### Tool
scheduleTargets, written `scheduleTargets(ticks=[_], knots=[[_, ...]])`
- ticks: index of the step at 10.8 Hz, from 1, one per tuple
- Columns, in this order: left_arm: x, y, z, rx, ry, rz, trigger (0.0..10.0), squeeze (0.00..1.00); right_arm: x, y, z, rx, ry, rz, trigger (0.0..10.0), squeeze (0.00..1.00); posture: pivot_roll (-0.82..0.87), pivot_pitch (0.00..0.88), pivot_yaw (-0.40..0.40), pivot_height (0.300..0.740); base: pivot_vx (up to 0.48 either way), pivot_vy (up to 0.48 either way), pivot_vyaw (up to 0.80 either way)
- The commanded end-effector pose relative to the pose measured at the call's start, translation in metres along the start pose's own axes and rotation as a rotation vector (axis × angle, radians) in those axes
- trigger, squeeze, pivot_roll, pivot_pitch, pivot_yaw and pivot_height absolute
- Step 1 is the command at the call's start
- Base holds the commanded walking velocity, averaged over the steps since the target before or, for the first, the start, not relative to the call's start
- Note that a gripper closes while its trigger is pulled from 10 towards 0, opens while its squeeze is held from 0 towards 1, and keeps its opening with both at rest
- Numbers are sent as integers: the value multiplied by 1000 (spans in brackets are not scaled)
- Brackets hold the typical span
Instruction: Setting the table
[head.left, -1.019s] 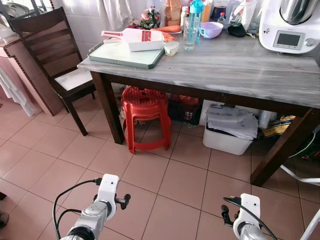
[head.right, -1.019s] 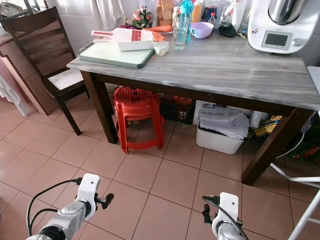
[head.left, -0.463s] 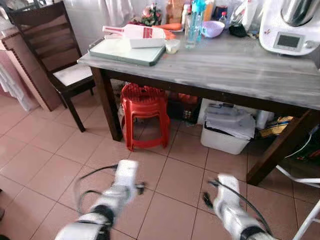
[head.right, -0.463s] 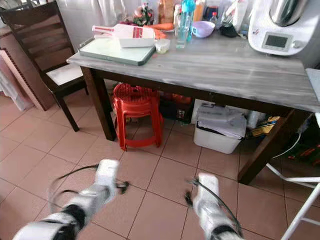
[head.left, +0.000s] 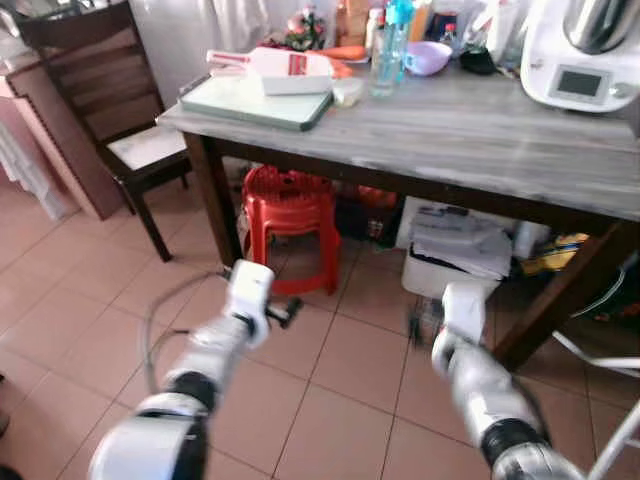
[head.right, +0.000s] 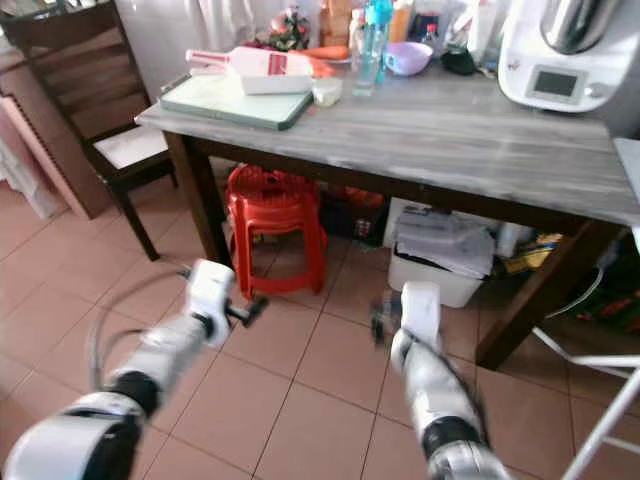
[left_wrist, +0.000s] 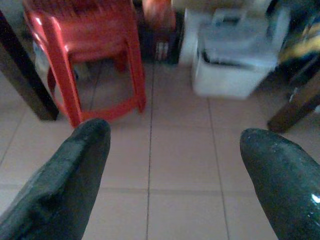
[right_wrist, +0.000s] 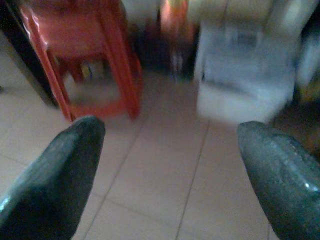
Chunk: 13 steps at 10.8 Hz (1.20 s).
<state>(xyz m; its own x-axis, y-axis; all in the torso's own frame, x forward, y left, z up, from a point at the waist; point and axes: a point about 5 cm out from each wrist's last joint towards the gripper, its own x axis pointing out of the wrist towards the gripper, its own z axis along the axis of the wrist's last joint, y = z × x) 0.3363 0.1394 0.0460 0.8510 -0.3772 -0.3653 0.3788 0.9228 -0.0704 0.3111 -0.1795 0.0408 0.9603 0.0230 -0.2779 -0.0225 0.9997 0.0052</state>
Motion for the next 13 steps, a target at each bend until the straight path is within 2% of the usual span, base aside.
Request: scheduleTargets(ticks=[1, 2, 3, 4, 5, 6, 7, 8, 9, 10, 11, 12, 13], knots=[[-8, 13, 1, -26, -45, 7, 10000, 0, -6, 4, 9, -34, -50, 41, 10000, 0, -51, 17, 10, 740, 0, 0, 0], [-30, 27, -12, -66, -115, 38, 10000, 0, -31, 5, 15, -102, -161, 78, 10000, 0, -35, 24, 3, 740, 0, 0, 0], [-45, 26, -21, -69, -144, 39, 10000, 0, -36, 1, 7, -59, -142, 37, 10000, 0, -25, 30, -5, 740, 0, 0, 0], [-60, 18, -31, -110, -178, 71, 10000, 0, -41, -5, 0, -25, -139, -25, 10000, 0, -22, 35, -6, 740, 0, 0, 0], [-74, 12, -39, -155, -209, 147, 10000, 0, -54, -7, 5, -6, -155, -114, 10000, 0, -17, 35, -3, 740, 0, 0, 0], [-81, 3, -38, -126, -227, 151, 10000, 0, -68, -3, 9, -36, -179, -104, 10000, 0, -9, 34, -11, 740, 0, 0, 0], [-90, -7, -36, -120, -242, 132, 10000, 0, -90, -1, 14, -53, -213, -41, 10000, 0, 7, 38, -26, 740, 0, 0, 0], [-101, -10, -32, -136, -273, 160, 10000, 0, -90, -6, 21, -60, -226, -82, 10000, 0, 24, 36, -39, 740, 0, 0, 0], [-109, -10, -29, -158, -301, 159, 0, 0, -89, -6, 32, -28, -245, -114, 0, 0, 37, 38, -46, 740, 0, 0, 0], [-111, -11, -30, -191, -287, 160, 0, 0, -91, 2, 36, -53, -239, -78, 0, 0, 42, 41, -53, 740, 0, 0, 0], [-110, -12, -27, -173, -279, 164, 2314, 0, -96, 7, 41, -61, -243, -43, 2353, 0, 46, 44, -59, 740, 0, 0, 0], [-109, -12, -25, -182, -271, 171, 10000, 0, -97, 6, 40, -78, -232, -48, 10000, 0, 50, 45, -60, 740, 0, 0, 0], [-108, -14, -21, -183, -255, 178, 10000, 0, -98, 4, 40, -87, -216, -60, 10000, 0, 52, 45, -62, 740, 0, 0, 0]])
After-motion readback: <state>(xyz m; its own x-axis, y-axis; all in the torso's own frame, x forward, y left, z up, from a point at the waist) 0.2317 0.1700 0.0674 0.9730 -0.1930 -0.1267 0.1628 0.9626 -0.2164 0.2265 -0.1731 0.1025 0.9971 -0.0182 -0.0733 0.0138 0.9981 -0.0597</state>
